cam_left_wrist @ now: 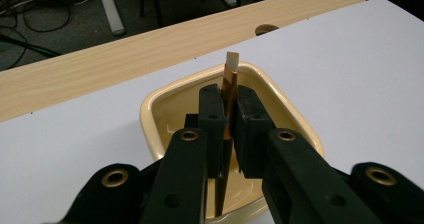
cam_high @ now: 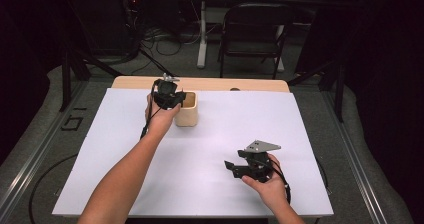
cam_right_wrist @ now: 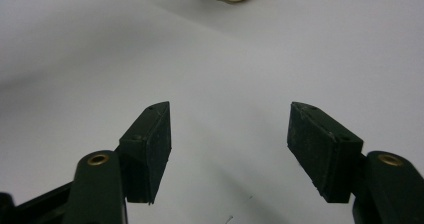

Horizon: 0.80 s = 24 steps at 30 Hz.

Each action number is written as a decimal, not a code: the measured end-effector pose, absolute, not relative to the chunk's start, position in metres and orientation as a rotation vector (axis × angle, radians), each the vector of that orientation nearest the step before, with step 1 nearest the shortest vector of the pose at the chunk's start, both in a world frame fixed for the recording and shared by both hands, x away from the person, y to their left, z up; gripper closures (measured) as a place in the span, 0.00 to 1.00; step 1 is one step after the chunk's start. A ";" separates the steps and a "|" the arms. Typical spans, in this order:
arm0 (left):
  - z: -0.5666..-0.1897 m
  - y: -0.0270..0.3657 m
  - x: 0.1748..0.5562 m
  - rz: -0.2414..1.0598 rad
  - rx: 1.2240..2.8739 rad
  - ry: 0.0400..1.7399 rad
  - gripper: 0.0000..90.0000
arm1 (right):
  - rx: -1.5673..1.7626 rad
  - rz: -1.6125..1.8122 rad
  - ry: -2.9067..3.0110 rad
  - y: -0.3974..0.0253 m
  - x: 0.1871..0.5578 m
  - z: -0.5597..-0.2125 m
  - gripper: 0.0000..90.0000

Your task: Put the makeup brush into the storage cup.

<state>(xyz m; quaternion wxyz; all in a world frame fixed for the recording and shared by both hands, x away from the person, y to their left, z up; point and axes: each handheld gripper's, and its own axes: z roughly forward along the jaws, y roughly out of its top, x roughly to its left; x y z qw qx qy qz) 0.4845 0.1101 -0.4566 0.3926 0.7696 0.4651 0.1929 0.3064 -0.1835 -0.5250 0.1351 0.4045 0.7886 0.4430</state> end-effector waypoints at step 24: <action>-0.454 0.117 0.476 0.540 1.920 1.134 0.45 | 1.171 1.282 2.280 -0.184 0.306 -0.525 0.38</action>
